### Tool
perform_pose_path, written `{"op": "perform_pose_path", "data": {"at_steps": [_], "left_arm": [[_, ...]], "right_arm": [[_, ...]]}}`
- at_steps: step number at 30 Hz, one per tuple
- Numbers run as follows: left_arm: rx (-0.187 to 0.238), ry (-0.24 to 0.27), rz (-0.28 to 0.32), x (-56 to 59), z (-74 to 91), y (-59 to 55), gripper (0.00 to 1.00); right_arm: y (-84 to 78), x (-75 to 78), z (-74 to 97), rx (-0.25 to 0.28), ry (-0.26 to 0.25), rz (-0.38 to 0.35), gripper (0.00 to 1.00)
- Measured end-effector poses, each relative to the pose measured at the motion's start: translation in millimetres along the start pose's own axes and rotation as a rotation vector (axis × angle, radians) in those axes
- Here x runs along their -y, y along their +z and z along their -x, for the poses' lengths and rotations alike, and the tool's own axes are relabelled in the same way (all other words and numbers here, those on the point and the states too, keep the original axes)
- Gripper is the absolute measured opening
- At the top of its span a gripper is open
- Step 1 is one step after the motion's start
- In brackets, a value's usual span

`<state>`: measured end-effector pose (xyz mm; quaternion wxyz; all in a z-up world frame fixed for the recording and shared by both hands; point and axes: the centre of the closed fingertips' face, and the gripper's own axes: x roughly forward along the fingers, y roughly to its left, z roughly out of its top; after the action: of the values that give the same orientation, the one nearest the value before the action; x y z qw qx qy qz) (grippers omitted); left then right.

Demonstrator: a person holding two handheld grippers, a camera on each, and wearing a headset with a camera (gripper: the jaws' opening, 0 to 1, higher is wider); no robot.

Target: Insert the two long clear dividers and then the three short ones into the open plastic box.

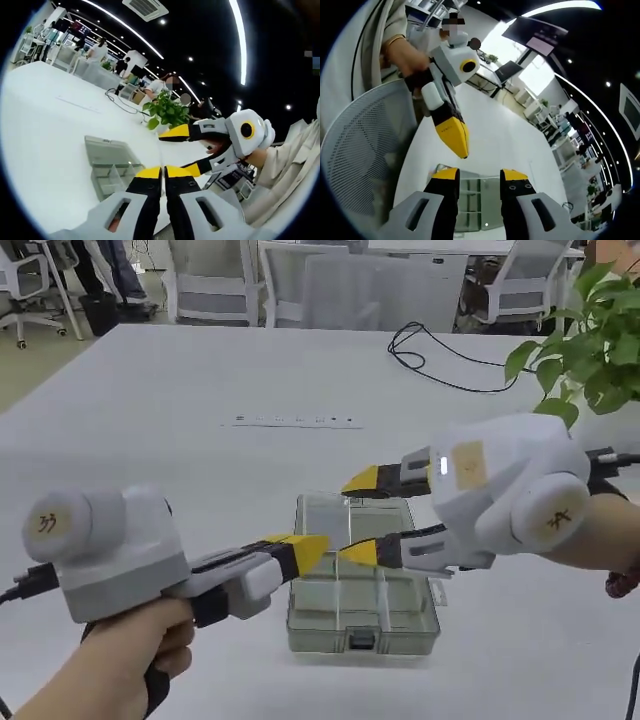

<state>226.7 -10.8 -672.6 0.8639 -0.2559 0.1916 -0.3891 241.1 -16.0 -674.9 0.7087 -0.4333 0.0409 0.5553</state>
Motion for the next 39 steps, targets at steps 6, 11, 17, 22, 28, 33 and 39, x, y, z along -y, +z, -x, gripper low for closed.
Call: {"op": "perform_pose_path", "data": {"at_steps": [6,11,17,22,28,33,39], "left_arm": [[-0.032,0.02,0.011,0.2,-0.8,-3.4,0.0],[-0.04,0.026,0.005,0.2,0.3,-2.4,0.0],[-0.068,0.053,-0.076,-4.3,0.7,-3.2,0.0],[-0.084,0.059,-0.133,-4.5,0.1,-6.0,0.0],[-0.159,0.083,-0.32,-10.7,1.9,-16.7,0.0],[-0.213,0.065,-0.429,-8.3,-0.3,-26.4,0.0],[-0.261,0.03,-0.552,-4.8,-1.7,-33.9,0.0]], "right_arm": [[-2.6,-1.8,-0.1,-0.025,-0.008,-0.006,0.33],[-1.4,-2.1,2.0,-0.029,-0.017,0.025,0.33],[-1.4,-0.3,4.3,-0.031,-0.03,0.061,0.32],[0.1,-0.3,7.3,-0.006,-0.022,-0.01,0.32],[0.5,-2.4,11.1,0.028,0.019,-0.131,0.31],[-0.5,-8.3,12.5,0.046,0.076,-0.188,0.3],[-3.6,-16.9,11.6,0.048,0.136,-0.226,0.27]]}}
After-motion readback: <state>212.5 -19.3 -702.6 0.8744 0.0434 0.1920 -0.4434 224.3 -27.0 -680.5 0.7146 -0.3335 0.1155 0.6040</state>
